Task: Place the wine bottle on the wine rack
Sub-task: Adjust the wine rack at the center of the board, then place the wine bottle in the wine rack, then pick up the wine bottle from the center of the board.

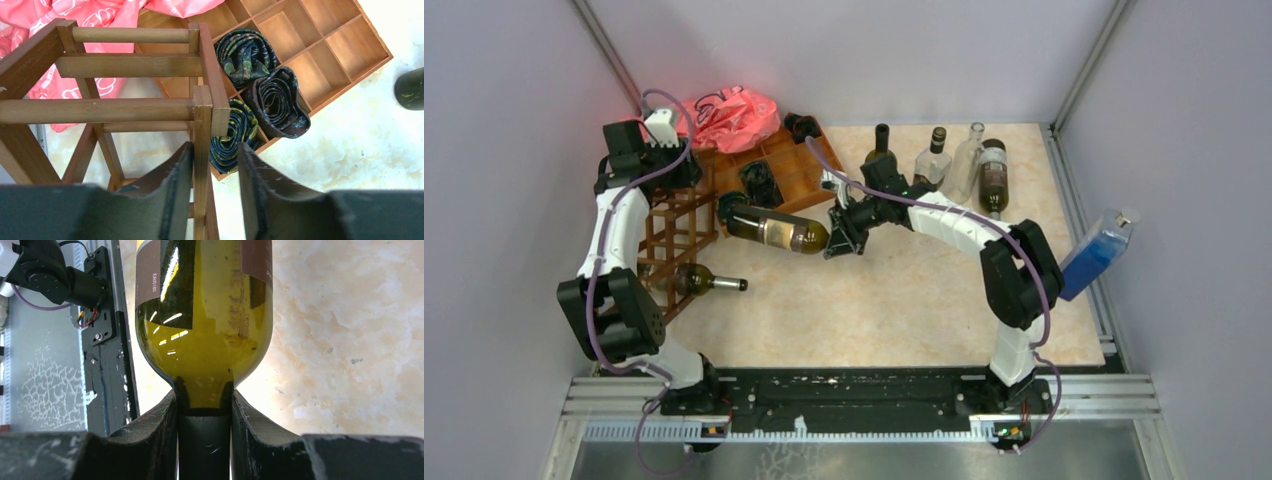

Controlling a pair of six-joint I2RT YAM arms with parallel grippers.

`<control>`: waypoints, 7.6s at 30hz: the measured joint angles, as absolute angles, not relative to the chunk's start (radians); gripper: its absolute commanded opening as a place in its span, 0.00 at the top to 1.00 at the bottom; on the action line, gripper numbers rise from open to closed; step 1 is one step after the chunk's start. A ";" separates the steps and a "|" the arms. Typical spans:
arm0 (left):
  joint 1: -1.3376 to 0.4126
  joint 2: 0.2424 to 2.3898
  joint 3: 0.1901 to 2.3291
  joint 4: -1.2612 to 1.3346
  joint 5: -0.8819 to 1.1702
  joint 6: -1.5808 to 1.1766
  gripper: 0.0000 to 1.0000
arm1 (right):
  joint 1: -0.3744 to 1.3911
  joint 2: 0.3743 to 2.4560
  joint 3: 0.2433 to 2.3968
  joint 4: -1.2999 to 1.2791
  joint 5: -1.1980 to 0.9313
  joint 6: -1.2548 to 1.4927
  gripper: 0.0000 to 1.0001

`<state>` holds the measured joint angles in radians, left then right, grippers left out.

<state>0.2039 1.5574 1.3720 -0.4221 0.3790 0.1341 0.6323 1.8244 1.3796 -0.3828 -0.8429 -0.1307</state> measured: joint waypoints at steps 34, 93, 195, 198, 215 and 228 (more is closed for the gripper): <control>0.212 1.571 1.328 -0.441 0.735 0.091 0.30 | 0.635 1.800 1.274 -0.342 -0.774 -0.096 1.00; 0.207 0.969 1.230 -0.568 0.213 0.017 0.01 | 0.818 2.238 1.657 0.002 -0.726 0.475 1.00; -0.261 0.780 0.899 0.054 0.671 -0.706 0.01 | 0.683 1.124 1.368 -0.433 -0.480 -0.213 0.01; -0.388 0.791 0.897 0.059 0.633 -0.694 0.01 | 0.660 1.092 1.366 -0.443 -0.464 -0.178 0.01; -1.060 0.869 0.611 0.410 0.302 -0.577 0.01 | 0.433 0.766 1.091 -0.333 -0.518 0.086 0.02; -1.227 1.318 0.713 0.902 0.080 -0.366 0.01 | 0.423 0.748 1.066 -0.132 -0.624 0.412 0.02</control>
<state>-1.2266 1.3178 0.7128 0.9020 0.0799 -0.3656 0.4229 0.7475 1.0657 -0.1322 -0.6239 0.4118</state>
